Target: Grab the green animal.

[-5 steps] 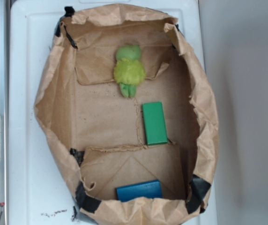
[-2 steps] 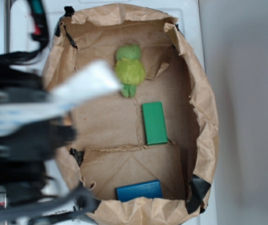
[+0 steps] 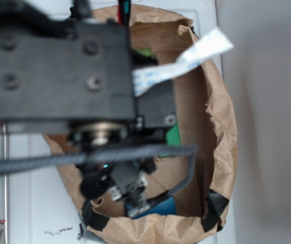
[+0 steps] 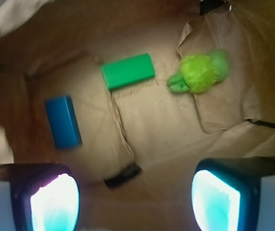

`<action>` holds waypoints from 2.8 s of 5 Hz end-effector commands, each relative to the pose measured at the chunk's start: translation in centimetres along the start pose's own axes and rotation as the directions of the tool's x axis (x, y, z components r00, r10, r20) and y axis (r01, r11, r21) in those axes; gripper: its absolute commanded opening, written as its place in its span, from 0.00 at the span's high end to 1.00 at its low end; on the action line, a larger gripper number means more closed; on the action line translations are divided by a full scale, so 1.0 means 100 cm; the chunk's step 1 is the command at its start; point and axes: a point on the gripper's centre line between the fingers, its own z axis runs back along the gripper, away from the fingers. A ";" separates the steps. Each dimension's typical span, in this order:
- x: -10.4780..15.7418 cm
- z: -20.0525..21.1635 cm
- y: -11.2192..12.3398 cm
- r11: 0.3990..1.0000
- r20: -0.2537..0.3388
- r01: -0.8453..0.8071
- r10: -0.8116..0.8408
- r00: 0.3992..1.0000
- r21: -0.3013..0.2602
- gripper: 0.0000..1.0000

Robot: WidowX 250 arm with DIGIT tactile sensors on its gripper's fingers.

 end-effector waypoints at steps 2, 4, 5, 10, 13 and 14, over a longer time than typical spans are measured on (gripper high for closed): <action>0.023 -0.020 0.005 0.839 0.102 -0.541 0.544 0.833 -0.055 0.00; 0.032 -0.051 0.012 0.796 0.204 -0.606 0.596 0.777 -0.017 0.00; 0.037 -0.070 0.017 0.786 0.229 -0.618 0.598 0.768 0.021 0.00; 0.042 -0.081 0.022 0.786 0.235 -0.612 0.581 0.779 0.086 0.00; 0.052 -0.081 0.035 0.687 0.185 -0.724 0.705 0.685 0.066 0.00; 0.046 -0.077 0.045 0.680 0.198 -0.733 0.718 0.667 0.004 0.00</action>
